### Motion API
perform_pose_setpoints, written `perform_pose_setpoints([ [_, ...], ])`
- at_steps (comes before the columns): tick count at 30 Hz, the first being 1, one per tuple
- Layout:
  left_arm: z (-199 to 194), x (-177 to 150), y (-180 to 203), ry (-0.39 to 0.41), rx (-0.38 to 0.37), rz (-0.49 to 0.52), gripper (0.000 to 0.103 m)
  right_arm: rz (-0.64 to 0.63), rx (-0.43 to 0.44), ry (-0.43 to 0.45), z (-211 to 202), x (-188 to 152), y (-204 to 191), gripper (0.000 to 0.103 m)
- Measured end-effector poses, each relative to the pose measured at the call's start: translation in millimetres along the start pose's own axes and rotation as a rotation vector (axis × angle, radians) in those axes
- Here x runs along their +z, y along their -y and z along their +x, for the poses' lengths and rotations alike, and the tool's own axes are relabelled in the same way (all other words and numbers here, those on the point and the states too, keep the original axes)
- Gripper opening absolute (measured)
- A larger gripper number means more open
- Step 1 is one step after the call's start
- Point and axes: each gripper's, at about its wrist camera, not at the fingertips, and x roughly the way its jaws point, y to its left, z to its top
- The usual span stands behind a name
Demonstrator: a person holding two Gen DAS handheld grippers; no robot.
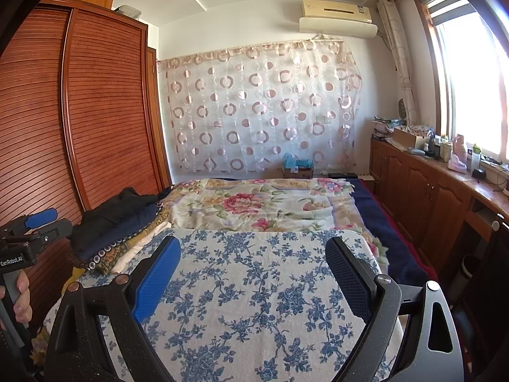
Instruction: Fold small clothes
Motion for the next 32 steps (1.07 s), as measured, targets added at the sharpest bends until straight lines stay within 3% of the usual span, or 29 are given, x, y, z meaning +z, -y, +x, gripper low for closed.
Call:
perform_pose_setpoints([
  [32,0.7,-4.4,-0.4,0.003,0.001,0.000,0.090,0.001,0.003,0.003,-1.0,-0.1,11.1,0.093],
])
